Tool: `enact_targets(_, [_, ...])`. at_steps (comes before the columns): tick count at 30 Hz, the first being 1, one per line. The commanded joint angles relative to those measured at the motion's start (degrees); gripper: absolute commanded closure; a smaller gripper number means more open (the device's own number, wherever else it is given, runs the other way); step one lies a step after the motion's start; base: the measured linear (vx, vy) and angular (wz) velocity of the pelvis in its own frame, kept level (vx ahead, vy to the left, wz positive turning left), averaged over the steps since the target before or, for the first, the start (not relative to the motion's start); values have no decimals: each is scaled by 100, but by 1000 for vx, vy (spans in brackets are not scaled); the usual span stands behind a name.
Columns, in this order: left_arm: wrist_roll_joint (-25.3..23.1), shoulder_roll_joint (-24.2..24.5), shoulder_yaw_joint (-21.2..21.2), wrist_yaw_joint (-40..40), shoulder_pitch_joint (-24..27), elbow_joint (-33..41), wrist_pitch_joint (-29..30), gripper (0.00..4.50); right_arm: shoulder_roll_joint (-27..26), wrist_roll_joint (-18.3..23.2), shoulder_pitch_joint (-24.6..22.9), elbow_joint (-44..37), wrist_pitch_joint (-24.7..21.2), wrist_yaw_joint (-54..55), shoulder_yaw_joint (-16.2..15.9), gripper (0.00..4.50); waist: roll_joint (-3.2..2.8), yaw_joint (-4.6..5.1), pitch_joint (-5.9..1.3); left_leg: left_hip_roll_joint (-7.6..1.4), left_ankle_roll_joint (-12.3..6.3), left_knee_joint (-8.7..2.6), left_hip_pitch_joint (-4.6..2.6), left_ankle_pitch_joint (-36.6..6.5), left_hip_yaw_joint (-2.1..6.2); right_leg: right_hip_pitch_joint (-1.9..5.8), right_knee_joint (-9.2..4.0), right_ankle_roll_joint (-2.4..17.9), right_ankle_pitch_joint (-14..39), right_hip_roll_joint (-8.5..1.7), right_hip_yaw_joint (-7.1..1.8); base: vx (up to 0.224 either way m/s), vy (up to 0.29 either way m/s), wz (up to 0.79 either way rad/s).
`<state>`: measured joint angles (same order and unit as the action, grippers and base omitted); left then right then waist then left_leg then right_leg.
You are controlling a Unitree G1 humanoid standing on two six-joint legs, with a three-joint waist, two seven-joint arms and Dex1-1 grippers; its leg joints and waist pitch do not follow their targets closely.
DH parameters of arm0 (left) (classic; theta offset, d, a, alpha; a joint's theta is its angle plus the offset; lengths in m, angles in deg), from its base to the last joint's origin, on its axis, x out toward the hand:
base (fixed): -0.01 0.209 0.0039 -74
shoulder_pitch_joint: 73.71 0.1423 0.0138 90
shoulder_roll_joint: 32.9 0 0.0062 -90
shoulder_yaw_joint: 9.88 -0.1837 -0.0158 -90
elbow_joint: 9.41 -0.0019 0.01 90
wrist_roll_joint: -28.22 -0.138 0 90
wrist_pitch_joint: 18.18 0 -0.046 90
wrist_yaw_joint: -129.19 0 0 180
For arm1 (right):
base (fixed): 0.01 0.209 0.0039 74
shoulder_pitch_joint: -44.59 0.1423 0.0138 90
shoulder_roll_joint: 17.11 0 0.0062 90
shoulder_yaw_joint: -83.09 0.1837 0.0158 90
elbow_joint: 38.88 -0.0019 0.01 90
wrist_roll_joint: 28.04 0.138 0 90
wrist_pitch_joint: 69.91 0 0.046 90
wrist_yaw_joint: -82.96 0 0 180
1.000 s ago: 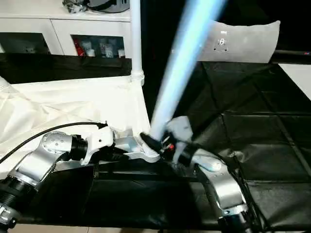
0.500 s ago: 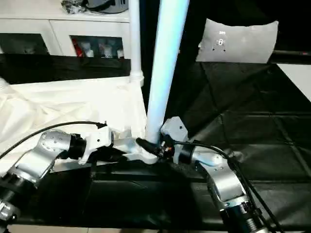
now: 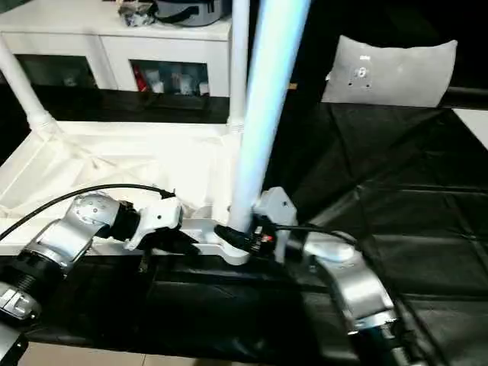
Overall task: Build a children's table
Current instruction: Insert table leg to table base
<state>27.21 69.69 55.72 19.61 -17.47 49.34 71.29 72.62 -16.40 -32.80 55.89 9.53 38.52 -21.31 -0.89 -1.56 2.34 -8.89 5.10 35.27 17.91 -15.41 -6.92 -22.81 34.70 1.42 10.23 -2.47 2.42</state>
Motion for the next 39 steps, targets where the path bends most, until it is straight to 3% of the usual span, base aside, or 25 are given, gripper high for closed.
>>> enact_targets(1, [10, 144, 782, -1090, 90, 570, 479, 450, -330, -355, -208, 1076, -487, 615, -442, 260, 55, -12, -148, -291, -66, -566, 153, -1277, 70, 259, -615, 618, 3564, -598, -315, 0, 0, 0])
enact_targets(3, [63, 154, 827, -1105, 241, 803, 638, 450, -398, -352, -154, 1126, -485, 747, -366, 260, 8, 12, -141, -289, -40, -558, 159, -1371, 102, 220, -657, 420, 4067, -635, -294, -56, -23, -6])
enact_targets(4, [94, 158, 852, -1109, 325, 935, 728, 450, -433, -351, -125, 1154, -480, 811, -327, 260, 5, 58, -115, -270, -82, -572, 132, -1592, 104, 157, -767, 188, 4450, -593, -234, -55, -19, -6])
enact_targets(5, [136, 154, 894, -1154, 552, 1286, 932, 450, -521, -336, -51, 1217, -503, 927, -216, 260, 70, 83, -139, -293, -81, -586, 144, -1599, 113, 177, -745, 189, 4365, -605, -223, 0, 0, 0])
enact_targets(6, [209, 105, 967, -1274, 985, 1960, 1305, 450, -676, -324, 77, 1325, -530, 1109, -33, 260, 54, 130, -143, -314, -106, -646, 220, -1526, 138, 250, -724, 248, 4069, -602, -195, 0, 0, 0])
enact_targets(7, [246, 73, 999, -1335, 1183, 2274, 1477, 450, -736, -315, 132, 1364, -540, 1190, 35, 260, -3, 192, -169, -378, -71, -697, 279, -1354, 169, 322, -643, 498, 3364, -620, -184, 0, 0, 0])
enact_targets(8, [267, 3, 1014, -1434, 1421, 2683, 1716, 450, -800, -290, 196, 1411, -546, 1282, 109, 260, -14, 206, -178, -400, -63, -694, 278, -1325, 168, 328, -613, 591, 3073, -614, -173, 0, 0, 0])
enact_targets(9, [271, -27, 1014, -1480, 1505, 2838, 1814, 450, -825, -289, 218, 1434, -541, 1321, 133, 260, 25, 241, -171, -419, -69, -696, 261, -1361, 147, 304, -597, 713, 2854, -606, -174, 0, 0, 0])
enact_targets(10, [281, -85, 1014, -1571, 1669, 3143, 2007, 450, -874, -287, 262, 1480, -531, 1398, 181, 260, 0, 273, -153, -401, -83, -672, 242, -1471, 114, 283, -593, 891, 2628, -604, -168, 0, 0, 0])
enact_targets(11, [253, -336, 959, -1889, 2046, 3939, 2584, 450, -971, -338, 397, 1660, -419, 1602, 245, 260, 93, 275, -169, -379, -134, -649, 204, -1461, 72, 259, -625, 889, 2641, -580, -177, 0, 0, 0])
enact_targets(12, [209, -439, 911, -2002, 2149, 4174, 2763, 450, -1006, -353, 442, 1728, -360, 1664, 262, 260, 69, 304, -190, -402, -106, -653, 251, -1193, 82, 311, -541, 1101, 2202, -614, -203, 0, 0, 0])
enact_targets(13, [178, -499, 877, -2063, 2195, 4287, 2855, 450, -1024, -356, 470, 1770, -324, 1695, 272, 260, 109, 282, -195, -371, -189, -618, 223, -1063, 30, 290, -585, 1099, 2097, -580, -196, 0, 0, 0])
enact_targets(14, [162, -526, 866, -2093, 2205, 4312, 2881, 450, -1031, -354, 477, 1780, -319, 1705, 274, 260, 88, 265, -205, -369, -214, -604, 180, -986, 17, 258, -568, 1137, 1992, -572, -205, 0, 0, 0])
enact_targets(15, [120, -603, 834, -2175, 2234, 4382, 2953, 450, -1052, -347, 497, 1806, -308, 1733, 279, 260, 117, 268, -209, -364, -243, -603, 189, -904, 8, 268, -555, 1177, 1870, -562, -202, 0, 0, 0])
enact_targets(16, [83, -666, 808, -2270, 2274, 4500, 3085, 450, -1078, -347, 521, 1844, -295, 1761, 290, 260, 111, 232, -225, -377, -285, -596, 195, -685, -3, 291, -517, 1256, 1507, -554, -191, 0, 0, 0])
enact_targets(17, [32, -731, 786, -2363, 2271, 4481, 3092, 450, -1101, -350, 525, 1855, -283, 1753, 275, 260, 115, 212, -222, -369, -301, -594, 195, -633, -5, 297, -514, 1268, 1437, -550, -188, 0, 0, 0])
enact_targets(18, [-36, -797, 765, -2494, 2268, 4467, 3124, 450, -1136, -360, 525, 1867, -266, 1730, 261, 260, 158, 177, -225, -355, -359, -581, 179, -580, -25, 294, -518, 1259, 1452, -553, -190, 0, 0, 0])
enact_targets(20, [-177, -762, 729, -2559, 2221, 4368, 3078, 450, -1161, -359, 514, 1861, -263, 1695, 250, 260, 139, 142, -228, -370, -386, -585, 193, -468, -21, 307, -505, 1234, 1434, -548, -183, 0, 0, 0])
enact_targets(23, [-395, -588, 664, -2669, 2154, 4332, 3256, 450, -1179, -403, 506, 1862, -183, 1564, 162, 260, 103, 100, -203, -377, -294, -602, 169, -648, -24, 285, -537, 1097, 1711, -529, -174, 0, 0, 0])
enact_targets(24, [-420, -545, 639, -2678, 2161, 4367, 3339, 450, -1184, -426, 511, 1876, -170, 1583, 154, 260, 124, 97, -199, -379, -243, -607, 155, -797, -22, 277, -552, 1047, 1917, -533, -176, 0, 0, 0])
enact_targets(27, [-471, -467, 627, -2705, 2164, 4377, 3481, 450, -1241, -325, 540, 1951, -227, 1579, 220, 260, 102, 114, -198, -376, -165, -620, 172, -924, -2, 285, -568, 974, 2084, -534, -175, 0, 0, 0])
enact_targets(28, [-449, -438, 652, -2684, 2129, 4365, 3584, 450, -1251, -299, 566, 2007, -172, 1601, 253, 204, 101, 119, -200, -375, -154, -619, 174, -931, 1, 285, -565, 967, 2058, -532, -175, 0, 0, 0])
enact_targets(34, [-431, -424, 738, -2759, 1921, 4159, 3692, 450, -1299, -338, 663, 2168, -54, 1557, 317, 147, 66, 122, -221, -359, -166, -600, 182, -727, -9, 314, -515, 1166, 1494, -514, -169, 0, 0, 0])
enact_targets(39, [-527, -404, 781, -2936, 1744, 3852, 3664, 450, -1262, -385, 725, 2228, 77, 1505, 326, 113, 49, 104, -208, -351, -171, -598, 165, -878, -12, 294, -574, 1035, 2025, -529, -160, 0, 0, 0])
